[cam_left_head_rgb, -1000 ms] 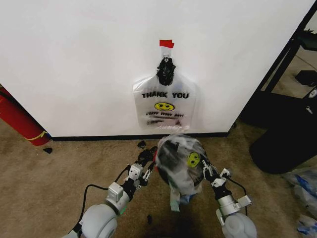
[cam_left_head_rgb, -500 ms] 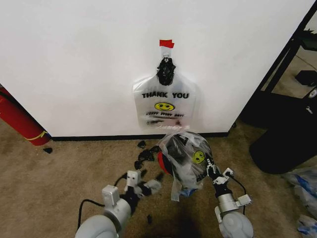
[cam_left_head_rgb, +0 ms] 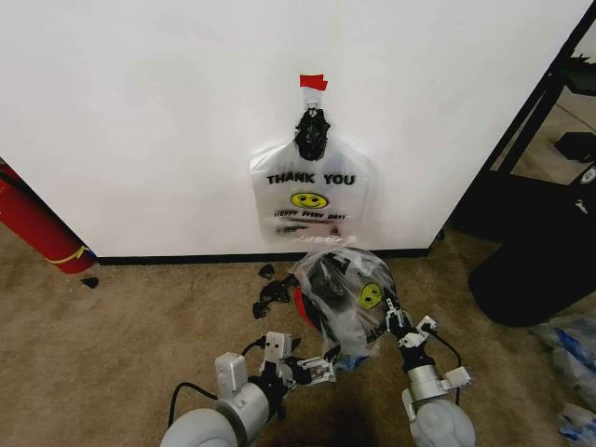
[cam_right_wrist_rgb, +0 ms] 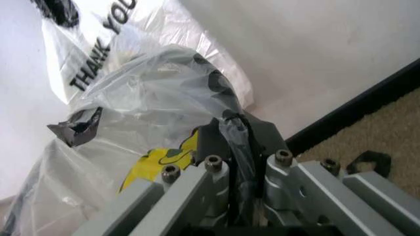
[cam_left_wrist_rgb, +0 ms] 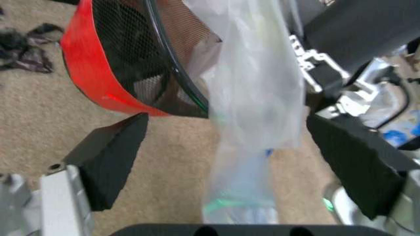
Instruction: Pick up the garbage bag from the wall and place it over the trash bin.
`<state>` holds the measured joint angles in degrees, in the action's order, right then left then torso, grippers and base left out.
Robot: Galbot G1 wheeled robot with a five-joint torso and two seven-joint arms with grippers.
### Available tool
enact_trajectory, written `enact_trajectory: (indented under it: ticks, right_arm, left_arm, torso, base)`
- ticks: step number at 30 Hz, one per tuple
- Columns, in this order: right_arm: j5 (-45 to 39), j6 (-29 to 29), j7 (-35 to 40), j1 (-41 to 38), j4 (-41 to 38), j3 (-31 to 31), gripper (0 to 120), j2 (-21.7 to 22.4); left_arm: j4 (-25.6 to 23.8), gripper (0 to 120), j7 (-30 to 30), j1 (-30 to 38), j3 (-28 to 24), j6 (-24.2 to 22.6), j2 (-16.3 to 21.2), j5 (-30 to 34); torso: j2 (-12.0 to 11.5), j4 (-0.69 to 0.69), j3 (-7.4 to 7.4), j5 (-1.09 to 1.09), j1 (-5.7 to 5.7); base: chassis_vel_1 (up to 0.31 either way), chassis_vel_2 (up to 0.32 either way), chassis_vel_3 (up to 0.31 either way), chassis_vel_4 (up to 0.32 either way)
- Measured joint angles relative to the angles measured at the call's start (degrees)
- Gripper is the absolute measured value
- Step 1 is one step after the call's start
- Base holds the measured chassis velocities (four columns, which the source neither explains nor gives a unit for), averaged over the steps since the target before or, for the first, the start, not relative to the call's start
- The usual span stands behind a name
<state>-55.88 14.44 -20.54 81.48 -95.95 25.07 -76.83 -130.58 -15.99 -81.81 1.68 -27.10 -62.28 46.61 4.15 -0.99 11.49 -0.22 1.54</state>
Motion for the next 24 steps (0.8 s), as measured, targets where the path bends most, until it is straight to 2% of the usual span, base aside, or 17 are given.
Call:
enact_trajectory:
  ticks: [4, 8, 10, 13, 16, 20, 22, 24]
  right_arm:
    - [0.32, 0.01, 0.02, 0.02, -0.24, -0.2, 1, -0.11]
    - [0.67, 0.01, 0.37, 0.01, -0.8, -0.41, 1, -0.12]
    - [0.72, 0.01, 0.42, 0.0, -0.82, -0.43, 1, -0.12]
    - [0.9, 0.01, 0.7, -0.05, -0.97, -0.49, 1, -0.33]
    - [0.94, 0.01, 0.81, -0.09, -1.0, -0.51, 1, -0.4]
    - [0.99, 0.01, 1.08, -0.18, -1.0, -0.5, 1, -0.45]
    - [0.99, 0.01, 1.23, -0.2, -1.0, -0.43, 1, -0.51]
    - [1.0, 0.01, 1.27, -0.2, -1.0, -0.43, 1, -0.52]
  left_arm:
    - [1.07, 83, 0.09, 0.25, -0.12, 0.15, 0.04, -1.1]
    - [1.38, 62, 0.13, 0.26, -0.09, -0.27, 0.5, -1.72]
    - [1.38, 62, 0.14, 0.28, -0.09, -0.28, 0.5, -1.74]
    - [1.48, 46, 0.53, 0.44, -0.08, -0.3, 0.63, -2.25]
    - [1.57, 39, 0.68, 0.44, -0.08, -0.29, 0.78, -2.52]
    - [1.87, 24, 0.92, 0.46, -0.07, -0.23, 1.09, -3.04]
    - [2.21, 12, 0.92, 0.57, -0.05, -0.05, 1.25, -3.42]
    - [2.31, 10, 0.86, 0.62, -0.04, -0.02, 1.26, -3.57]
  torso:
    - [0.0, 0.0, 0.0, 0.0, 0.0]
    - [0.0, 0.0, 0.0, 0.0, 0.0]
    - [0.0, 0.0, 0.0, 0.0, 0.0]
    - [0.0, 0.0, 0.0, 0.0, 0.0]
    - [0.0, 0.0, 0.0, 0.0, 0.0]
    - [0.0, 0.0, 0.0, 0.0, 0.0]
    - [0.0, 0.0, 0.0, 0.0, 0.0]
    - [0.0, 0.0, 0.0, 0.0, 0.0]
  base:
    - [0.0, 0.0, 0.0, 0.0]
    - [0.0, 0.0, 0.0, 0.0]
    - [0.0, 0.0, 0.0, 0.0]
    - [0.0, 0.0, 0.0, 0.0]
    - [0.0, 0.0, 0.0, 0.0]
    - [0.0, 0.0, 0.0, 0.0]
    - [0.0, 0.0, 0.0, 0.0]
    - [0.0, 0.0, 0.0, 0.0]
